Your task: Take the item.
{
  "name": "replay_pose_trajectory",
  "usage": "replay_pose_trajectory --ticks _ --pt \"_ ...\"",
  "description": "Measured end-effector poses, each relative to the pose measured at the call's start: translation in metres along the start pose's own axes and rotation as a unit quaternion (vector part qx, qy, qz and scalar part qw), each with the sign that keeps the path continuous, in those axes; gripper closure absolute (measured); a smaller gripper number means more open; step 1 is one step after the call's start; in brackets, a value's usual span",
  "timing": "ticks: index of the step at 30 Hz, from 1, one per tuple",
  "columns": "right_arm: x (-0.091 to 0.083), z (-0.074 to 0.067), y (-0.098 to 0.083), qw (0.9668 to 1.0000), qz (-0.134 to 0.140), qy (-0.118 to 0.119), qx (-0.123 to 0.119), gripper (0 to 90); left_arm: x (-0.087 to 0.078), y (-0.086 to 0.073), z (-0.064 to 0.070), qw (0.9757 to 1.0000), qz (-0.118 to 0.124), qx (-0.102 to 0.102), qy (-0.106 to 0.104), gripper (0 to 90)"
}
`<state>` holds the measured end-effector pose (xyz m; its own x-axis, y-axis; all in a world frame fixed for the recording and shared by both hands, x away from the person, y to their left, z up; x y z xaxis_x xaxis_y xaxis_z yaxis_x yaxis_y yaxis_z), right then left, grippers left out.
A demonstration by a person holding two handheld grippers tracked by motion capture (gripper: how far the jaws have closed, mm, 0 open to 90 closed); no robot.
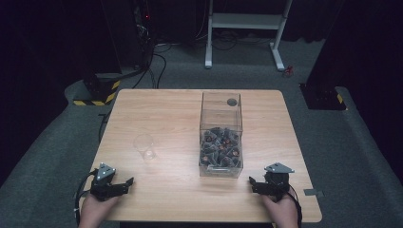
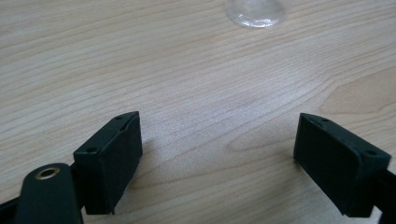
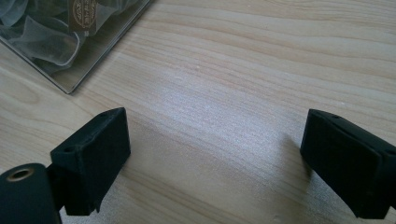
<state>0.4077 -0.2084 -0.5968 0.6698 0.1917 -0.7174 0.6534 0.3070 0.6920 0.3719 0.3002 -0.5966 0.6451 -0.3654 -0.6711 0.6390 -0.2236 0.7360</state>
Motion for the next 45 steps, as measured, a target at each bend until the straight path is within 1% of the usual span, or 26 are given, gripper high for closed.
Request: replay_pose_trajectory --ticks 3,5,6,8,9,10,12,13,14,17,20,21,24,25,27,29,30,31,32,33,35,37,38,41,44,45 --pt "0.0 0.0 0.0 1.0 0.0 0.0 0.0 8.1 -0.002 0.0 0.0 1.0 0.003 -0.007 -0.004 15.5" --pt "0.0 0.0 0.0 1.0 0.0 0.0 0.0 8.1 -0.003 0.001 0.0 1.0 0.003 -0.003 -0.003 16.0" --pt "0.0 0.0 0.0 1.0 0.0 0.0 0.0 8.1 -0.004 0.001 0.001 1.0 0.004 -0.006 -0.005 16.0" --pt "0.0 0.0 0.0 1.0 0.0 0.0 0.0 8.1 -0.005 0.003 0.002 0.9999 0.006 -0.004 -0.009 16.3" --pt "0.0 0.0 0.0 1.0 0.0 0.0 0.0 8.2 -0.006 0.005 0.006 0.9998 0.01 -0.005 -0.017 16.6" --pt "0.0 0.0 0.0 1.0 0.0 0.0 0.0 8.2 -0.006 0.005 0.006 0.9998 0.01 -0.005 -0.017 16.8" --pt "0.0 0.0 0.0 1.0 0.0 0.0 0.001 8.2 -0.008 0.007 0.009 0.9997 0.016 -0.003 -0.019 16.9" --pt "0.0 0.0 0.0 1.0 0.0 0.0 0.002 8.2 -0.011 0.011 0.012 0.9995 0.024 0.002 -0.019 16.9" --pt "0.0 0.0 0.0 1.0 0.0 0.0 0.002 8.2 -0.011 0.011 0.012 0.9995 0.024 0.002 -0.019 17.0" --pt "0.0 0.0 0.001 1.0 0.001 0.0 0.0 8.3 -0.016 0.019 0.018 0.9984 0.046 -0.002 -0.033 18.1" --pt "0.0 0.0 0.001 1.0 0.001 0.0 0.0 8.3 -0.017 0.022 0.022 0.9978 0.053 0.0 -0.039 18.1" --pt "0.0 0.0 0.001 1.0 0.001 0.0 0.0 8.3 -0.019 0.025 0.026 0.9973 0.059 0.005 -0.042 18.1" --pt "0.0 0.0 0.001 1.0 0.001 0.0 0.0 8.3 -0.019 0.027 0.031 0.9969 0.064 0.01 -0.043 18.1" --pt "0.0 0.0 0.001 1.0 0.001 0.0 0.0 8.3 -0.02 0.03 0.034 0.9965 0.07 0.018 -0.042 18.2" --pt "0.0 0.0 0.001 1.0 0.001 0.0 0.0 8.3 -0.02 0.031 0.036 0.9962 0.073 0.017 -0.044 18.7" --pt "0.0 0.0 0.001 1.0 0.001 0.0 0.0 8.3 -0.02 0.033 0.04 0.9957 0.076 0.027 -0.047 19.2" --pt "0.0 0.0 0.001 1.0 0.001 0.0 0.0 8.3 -0.02 0.033 0.04 0.9957 0.076 0.027 -0.047 19.3" --pt "0.0 0.0 0.001 1.0 0.001 0.0 0.0 8.4 -0.02 0.034 0.044 0.9953 0.076 0.027 -0.055 19.4" --pt "0.0 0.0 0.001 1.0 0.001 0.0 0.0 8.4 -0.02 0.034 0.044 0.9953 0.076 0.027 -0.055 19.4" --pt "0.0 0.0 0.001 1.0 0.001 0.0 0.0 8.4 -0.019 0.034 0.047 0.995 0.074 0.026 -0.062 19.4" --pt "0.0 0.0 0.001 1.0 0.001 0.0 0.0 8.4 -0.018 0.035 0.049 0.9946 0.075 0.026 -0.067 19.4" --pt "0.0 0.0 0.001 1.0 0.001 0.0 0.0 8.4 -0.017 0.036 0.055 0.9937 0.074 0.036 -0.077 18.4" --pt "0.0 0.0 0.001 1.0 0.001 0.0 0.0 8.4 -0.017 0.036 0.055 0.9937 0.074 0.036 -0.077 18.0" --pt "0.0 0.0 0.001 1.0 0.001 0.0 0.0 8.4 -0.017 0.039 0.061 0.9926 0.073 0.038 -0.089 17.2" --pt "0.0 0.0 0.001 1.0 0.001 0.0 0.0 8.4 -0.015 0.042 0.066 0.9916 0.072 0.05 -0.095 16.9" --pt "0.0 0.0 0.001 1.0 0.001 0.0 0.0 8.4 -0.014 0.043 0.066 0.992 0.065 0.056 -0.093 16.9"
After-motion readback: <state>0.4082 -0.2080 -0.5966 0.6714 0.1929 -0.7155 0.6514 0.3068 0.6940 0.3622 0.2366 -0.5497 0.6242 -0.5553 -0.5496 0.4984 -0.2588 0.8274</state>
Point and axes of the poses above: each handheld gripper's, and its own axes: x roughly forward along the jaws, y roughly out of its top, z roughly to its right, the point moved 10 cm from there along x, roughly forward along the jaws, and after that the axes turned 6 degrees about -y, right-handed, at the moved point
